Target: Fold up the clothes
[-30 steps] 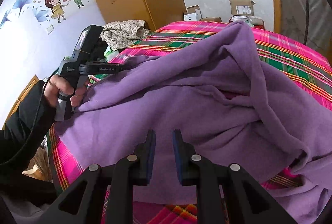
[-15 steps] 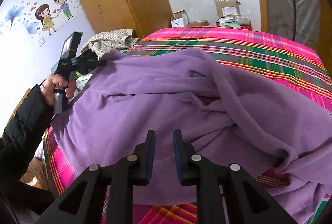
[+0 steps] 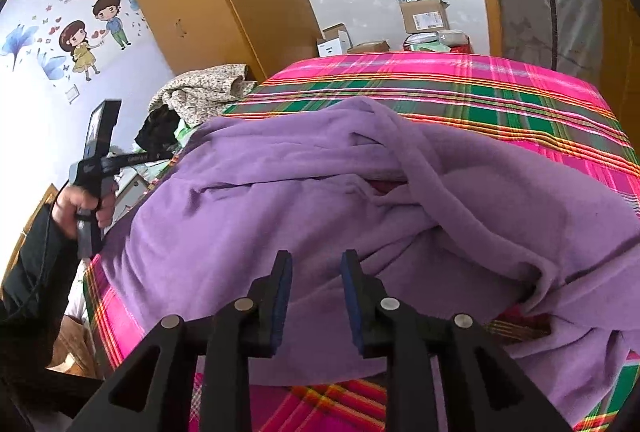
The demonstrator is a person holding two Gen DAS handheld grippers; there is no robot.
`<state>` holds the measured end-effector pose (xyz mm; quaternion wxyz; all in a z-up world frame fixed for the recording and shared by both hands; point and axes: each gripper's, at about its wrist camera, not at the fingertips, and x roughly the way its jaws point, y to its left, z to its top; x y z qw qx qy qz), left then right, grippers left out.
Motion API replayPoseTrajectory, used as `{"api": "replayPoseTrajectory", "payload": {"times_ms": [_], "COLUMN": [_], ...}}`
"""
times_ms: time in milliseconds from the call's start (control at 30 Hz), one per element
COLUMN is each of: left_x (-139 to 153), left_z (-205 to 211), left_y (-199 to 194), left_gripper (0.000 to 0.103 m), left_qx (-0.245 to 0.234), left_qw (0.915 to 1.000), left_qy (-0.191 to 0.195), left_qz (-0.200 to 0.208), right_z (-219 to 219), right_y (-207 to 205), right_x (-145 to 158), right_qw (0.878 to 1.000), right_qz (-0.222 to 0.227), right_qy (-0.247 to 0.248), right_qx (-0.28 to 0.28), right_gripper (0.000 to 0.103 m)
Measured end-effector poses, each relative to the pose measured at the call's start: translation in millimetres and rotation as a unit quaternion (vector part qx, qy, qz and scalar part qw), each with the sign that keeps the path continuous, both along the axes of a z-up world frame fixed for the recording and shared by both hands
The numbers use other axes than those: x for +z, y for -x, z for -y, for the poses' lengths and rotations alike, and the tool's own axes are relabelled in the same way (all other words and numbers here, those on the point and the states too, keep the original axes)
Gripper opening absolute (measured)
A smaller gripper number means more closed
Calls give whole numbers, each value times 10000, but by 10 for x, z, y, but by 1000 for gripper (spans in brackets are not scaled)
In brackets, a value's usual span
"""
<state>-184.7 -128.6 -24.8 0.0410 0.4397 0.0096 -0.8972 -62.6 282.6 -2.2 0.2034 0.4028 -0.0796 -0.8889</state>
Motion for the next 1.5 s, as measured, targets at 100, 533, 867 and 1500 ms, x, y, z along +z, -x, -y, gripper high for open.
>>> {"api": "replayPoseTrajectory", "payload": {"times_ms": [100,533,867,1500], "left_x": [-48,-261,-290,32], "left_z": [14,87,88,275], "left_y": [-335,-1422,-1513,-1679], "left_gripper": [31,45,11,21], "left_qx": [-18,427,482,757], "left_qw": [9998,9982,9952,9964], "left_qy": [-163,-394,-847,-126], "left_qz": [63,164,15,-354], "right_z": [47,348,458,-112], "right_y": [-46,-271,-408,-362], "right_x": [4,50,94,115], "right_qw": [10000,9987,9982,9984], "right_qz": [-7,-116,-179,-258], "right_qy": [21,100,38,-40], "right_qx": [73,484,576,-507], "right_gripper": [28,29,30,30]}}
